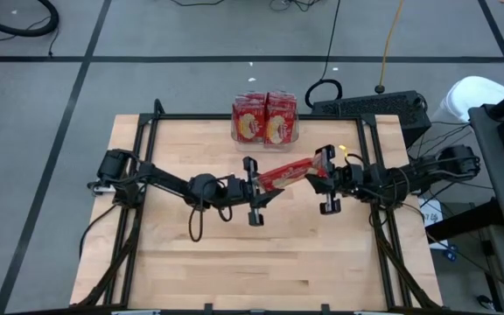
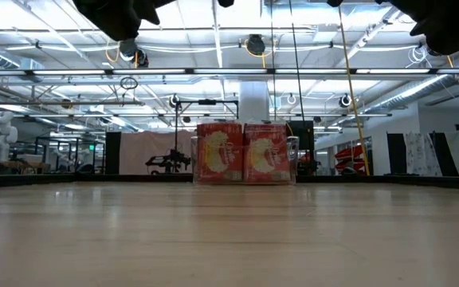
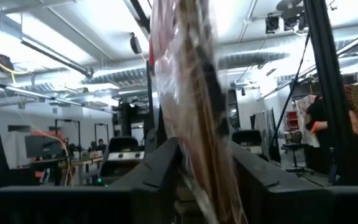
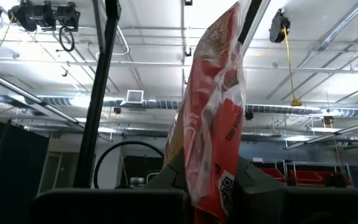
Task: Sort popcorn bags into baskets
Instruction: Put the red popcorn bag into the transparent bin
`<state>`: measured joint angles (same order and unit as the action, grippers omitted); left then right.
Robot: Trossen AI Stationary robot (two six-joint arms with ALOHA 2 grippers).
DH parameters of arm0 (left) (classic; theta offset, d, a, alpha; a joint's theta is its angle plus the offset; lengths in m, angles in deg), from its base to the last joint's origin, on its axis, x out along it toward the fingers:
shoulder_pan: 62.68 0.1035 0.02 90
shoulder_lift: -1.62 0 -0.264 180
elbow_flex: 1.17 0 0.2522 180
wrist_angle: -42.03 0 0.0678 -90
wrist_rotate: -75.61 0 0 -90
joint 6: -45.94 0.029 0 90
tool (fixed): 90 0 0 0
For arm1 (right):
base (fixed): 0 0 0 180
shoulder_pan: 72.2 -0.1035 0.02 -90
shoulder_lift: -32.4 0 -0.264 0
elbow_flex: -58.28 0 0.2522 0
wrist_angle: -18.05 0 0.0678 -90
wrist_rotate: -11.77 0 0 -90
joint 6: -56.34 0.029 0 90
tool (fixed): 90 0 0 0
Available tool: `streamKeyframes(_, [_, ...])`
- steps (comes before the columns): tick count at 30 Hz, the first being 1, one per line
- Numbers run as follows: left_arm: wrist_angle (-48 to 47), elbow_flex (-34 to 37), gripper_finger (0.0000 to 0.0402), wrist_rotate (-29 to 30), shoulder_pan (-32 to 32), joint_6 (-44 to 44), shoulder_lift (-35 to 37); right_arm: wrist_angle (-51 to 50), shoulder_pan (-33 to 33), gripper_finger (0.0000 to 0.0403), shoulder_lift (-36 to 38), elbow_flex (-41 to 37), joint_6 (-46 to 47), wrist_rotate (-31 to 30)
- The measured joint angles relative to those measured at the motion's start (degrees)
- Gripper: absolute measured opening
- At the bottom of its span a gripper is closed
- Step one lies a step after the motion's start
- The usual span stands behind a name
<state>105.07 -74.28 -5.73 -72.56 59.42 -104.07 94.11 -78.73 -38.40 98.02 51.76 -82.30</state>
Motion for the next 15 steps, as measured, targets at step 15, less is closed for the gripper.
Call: streamKeyframes(15, [-16.70,0.81,0.0016,4.80,0.15,-1.02,4.89,-6.86,0.02,0.0086,2.15,-2.23,11.46,-3.20])
